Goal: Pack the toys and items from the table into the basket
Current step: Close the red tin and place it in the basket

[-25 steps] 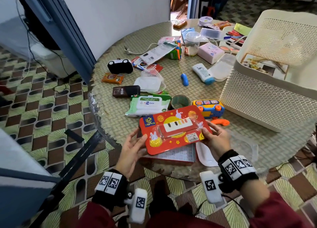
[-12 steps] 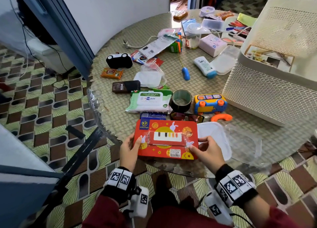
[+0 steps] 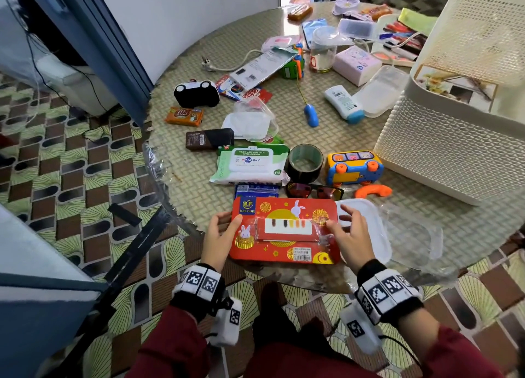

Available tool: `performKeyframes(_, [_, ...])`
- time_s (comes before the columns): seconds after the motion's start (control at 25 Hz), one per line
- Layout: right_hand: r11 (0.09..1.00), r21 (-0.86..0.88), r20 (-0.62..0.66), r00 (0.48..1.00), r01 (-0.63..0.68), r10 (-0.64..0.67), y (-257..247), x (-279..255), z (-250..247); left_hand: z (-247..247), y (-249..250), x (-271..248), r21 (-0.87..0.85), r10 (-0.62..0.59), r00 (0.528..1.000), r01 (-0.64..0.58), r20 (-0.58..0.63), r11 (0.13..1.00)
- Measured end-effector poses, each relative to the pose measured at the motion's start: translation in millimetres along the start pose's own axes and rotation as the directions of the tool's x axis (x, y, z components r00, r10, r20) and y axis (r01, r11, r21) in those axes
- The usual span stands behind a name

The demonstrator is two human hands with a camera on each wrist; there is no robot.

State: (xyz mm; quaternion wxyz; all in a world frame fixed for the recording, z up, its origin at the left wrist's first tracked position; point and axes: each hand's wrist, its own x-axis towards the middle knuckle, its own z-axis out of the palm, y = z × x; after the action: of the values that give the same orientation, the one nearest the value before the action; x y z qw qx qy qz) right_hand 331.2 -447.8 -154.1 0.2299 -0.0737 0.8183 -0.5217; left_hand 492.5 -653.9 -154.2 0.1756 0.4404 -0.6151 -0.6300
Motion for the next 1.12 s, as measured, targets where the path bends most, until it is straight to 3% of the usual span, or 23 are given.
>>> performKeyframes(0.2, [0.996, -0.044, -0.002, 0.997, 0.080, -0.080, -1, 24, 15, 10, 11, 23, 0.090, 0.030, 0.992, -0.041, 0.119, 0.995])
performKeyframes(0.36, [0.986, -0.077, -0.058, 0.986, 0.151, -0.155, 6, 24, 23, 18, 9, 24, 0.126, 0.127, 0.989, -0.135, 0.075, 0.983])
performKeyframes(0.8, [0.960, -0.145, -0.128, 0.957, 0.241, -0.259, 16, 26, 31, 16, 8, 34, -0.002, -0.001, 0.999, 0.001, 0.045, 1.000])
performKeyframes(0.92, [0.963, -0.141, -0.121, 0.962, 0.228, -0.245, 15, 27, 30, 16, 7, 37, -0.010, -0.024, 0.999, 0.023, -0.025, 1.000])
performKeyframes(1.12, [0.964, -0.156, -0.129, 0.963, 0.216, -0.237, 12, 26, 29, 12, 0, 40, 0.046, 0.013, 1.000, -0.013, 0.003, 0.999])
